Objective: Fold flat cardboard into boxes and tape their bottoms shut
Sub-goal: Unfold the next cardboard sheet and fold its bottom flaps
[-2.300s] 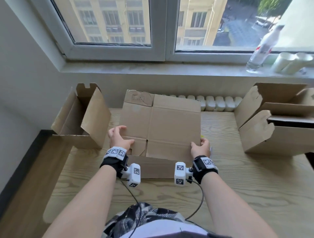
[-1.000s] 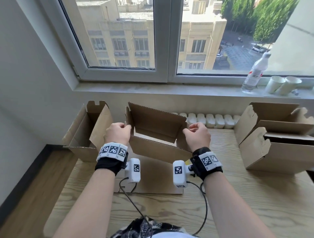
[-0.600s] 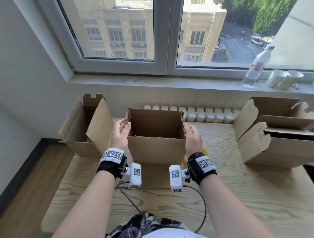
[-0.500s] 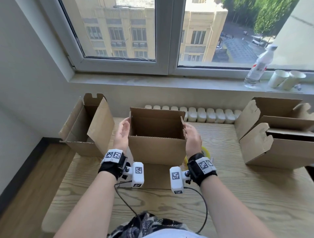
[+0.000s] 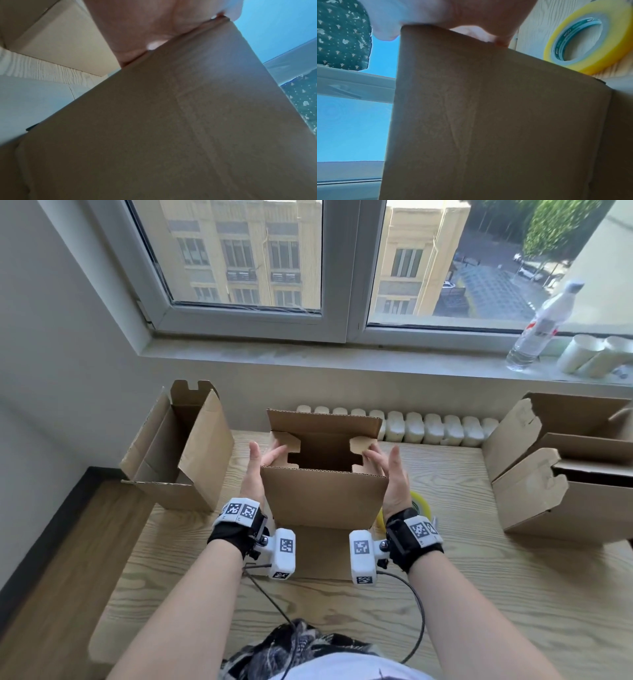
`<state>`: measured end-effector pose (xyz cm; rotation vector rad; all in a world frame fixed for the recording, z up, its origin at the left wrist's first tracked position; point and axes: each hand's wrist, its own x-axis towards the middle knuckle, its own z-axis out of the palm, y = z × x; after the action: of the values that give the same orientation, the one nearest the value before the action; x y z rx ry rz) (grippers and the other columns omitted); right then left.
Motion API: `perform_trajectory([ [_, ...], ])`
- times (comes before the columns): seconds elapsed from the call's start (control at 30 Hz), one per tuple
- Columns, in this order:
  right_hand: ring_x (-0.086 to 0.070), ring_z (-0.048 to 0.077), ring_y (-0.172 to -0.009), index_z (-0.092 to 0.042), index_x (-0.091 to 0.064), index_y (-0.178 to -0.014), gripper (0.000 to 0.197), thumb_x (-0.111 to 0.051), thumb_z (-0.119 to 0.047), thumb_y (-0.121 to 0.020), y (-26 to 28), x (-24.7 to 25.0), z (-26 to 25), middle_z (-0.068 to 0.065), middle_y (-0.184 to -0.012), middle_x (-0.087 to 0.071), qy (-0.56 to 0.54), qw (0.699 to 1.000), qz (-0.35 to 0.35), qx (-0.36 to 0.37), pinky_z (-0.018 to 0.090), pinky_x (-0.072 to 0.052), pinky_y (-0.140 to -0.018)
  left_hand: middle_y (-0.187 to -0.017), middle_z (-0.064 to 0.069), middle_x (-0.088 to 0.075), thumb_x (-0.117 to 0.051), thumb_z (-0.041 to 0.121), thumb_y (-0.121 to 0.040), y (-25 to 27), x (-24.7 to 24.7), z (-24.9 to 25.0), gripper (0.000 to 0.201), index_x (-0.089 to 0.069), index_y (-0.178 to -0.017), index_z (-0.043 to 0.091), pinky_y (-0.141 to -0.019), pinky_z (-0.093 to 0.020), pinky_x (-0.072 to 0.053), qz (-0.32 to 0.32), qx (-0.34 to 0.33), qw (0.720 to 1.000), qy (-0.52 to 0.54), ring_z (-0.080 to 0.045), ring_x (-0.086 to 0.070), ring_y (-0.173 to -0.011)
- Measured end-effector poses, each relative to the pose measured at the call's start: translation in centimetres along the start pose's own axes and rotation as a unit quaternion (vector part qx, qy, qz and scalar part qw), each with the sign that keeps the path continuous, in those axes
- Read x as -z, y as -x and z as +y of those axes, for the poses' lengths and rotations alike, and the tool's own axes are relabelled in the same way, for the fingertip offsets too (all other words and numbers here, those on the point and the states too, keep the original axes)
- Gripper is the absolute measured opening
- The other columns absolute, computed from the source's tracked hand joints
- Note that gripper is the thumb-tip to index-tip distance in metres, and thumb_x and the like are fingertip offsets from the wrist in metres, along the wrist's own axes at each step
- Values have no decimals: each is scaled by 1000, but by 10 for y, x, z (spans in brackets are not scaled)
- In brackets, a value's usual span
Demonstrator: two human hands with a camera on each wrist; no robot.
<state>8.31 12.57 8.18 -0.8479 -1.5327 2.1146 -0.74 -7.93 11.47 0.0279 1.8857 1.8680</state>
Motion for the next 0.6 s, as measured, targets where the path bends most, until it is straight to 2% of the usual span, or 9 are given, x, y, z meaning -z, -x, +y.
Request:
perform_trajectory([
  [0.07, -51, 13, -131, -16, -78, -104, 89, -52, -91, -64, 0, 2, -1, -13, -141, -55, -9, 1000, -18, -12, 45, -35, -115, -150, 2, -46, -11, 75, -90, 1, 2, -1, 80, -61, -130, 27, -75, -13, -53, 0, -10, 1000, -3, -11, -61, -115],
  [0.1, -52, 14, -130, -13, -73, -114, 95, -52, -91, -63, 0, 3, -2, -14, -145, -50, -19, 999, -27, -27, 45, -40, -111, -152, 5, -43, -13, 78, -89, 2, 3, -1, 77, -62, -128, 33, -93, -21, -51, -5, -17, 1000, -13, -11, -54, -124],
  [0.13, -57, 13, -125, -8, -66, -125, 103, -51, -90, -64, 2, 4, -3, -14, -147, -48, -31, 998, -42, -41, 42, -48, -104, -153, 8, -41, -17, 85, -84, 2, 3, 0, 79, -62, -127, 37, -110, -32, -39, -12, -24, 999, -36, -12, -46, -133],
  [0.17, -61, 9, -117, -5, -59, -132, 110, -52, -90, -63, 3, 6, -3, -14, -145, -48, -40, 996, -58, -46, 36, -54, -94, -153, 10, -40, -23, 89, -77, 2, 3, 1, 83, -60, -131, 37, -117, -36, -22, -22, -39, 997, -66, -12, -38, -139],
  [0.23, -62, 0, -112, -5, -54, -138, 122, -56, -93, -54, 6, 8, -3, -19, -137, -54, -31, 996, -71, -33, 30, -54, -91, -155, 7, -37, -35, 82, -81, 2, 2, 3, 82, -53, -140, 28, -109, -30, -13, -17, -58, 992, -111, -13, -30, -143],
  [0.3, -60, -1, -115, -9, -55, -138, 123, -55, -96, -51, 7, 8, -2, -21, -139, -52, -1, 997, -69, -25, 38, -47, -104, -154, 4, -39, -38, 76, -85, 1, -1, 7, 78, -50, -143, 25, -109, -31, -17, -7, -56, 990, -128, -16, -31, -144],
  [0.4, -57, 4, -122, -20, -54, -139, 114, -54, -96, -54, 6, 10, 2, -17, -141, -53, 20, 997, -77, -23, 46, -40, -111, -144, 10, -46, -26, 101, -57, 0, -2, 4, 116, -50, -143, 28, -108, -33, -21, 10, -68, 985, -160, -8, -38, -131],
  [0.47, -50, 5, -130, -34, -56, -134, 93, -60, -89, -58, 8, 12, 3, -11, -145, -51, 63, 994, -88, 12, 45, -36, -114, -148, 9, -46, -25, 107, -43, -6, -1, -2, 130, -53, -141, 26, -107, -29, -23, 19, -87, 978, -186, -7, -39, -130],
  [0.6, -46, -2, -129, -24, -55, -138, 76, -74, -58, -72, 9, 20, 10, -27, -148, -39, 244, 962, -85, 92, 35, -43, -110, -152, 12, -41, -44, 96, -58, -13, 2, -15, 109, -54, -140, 25, -114, -30, -29, 18, -99, 976, -192, -10, -39, -139],
])
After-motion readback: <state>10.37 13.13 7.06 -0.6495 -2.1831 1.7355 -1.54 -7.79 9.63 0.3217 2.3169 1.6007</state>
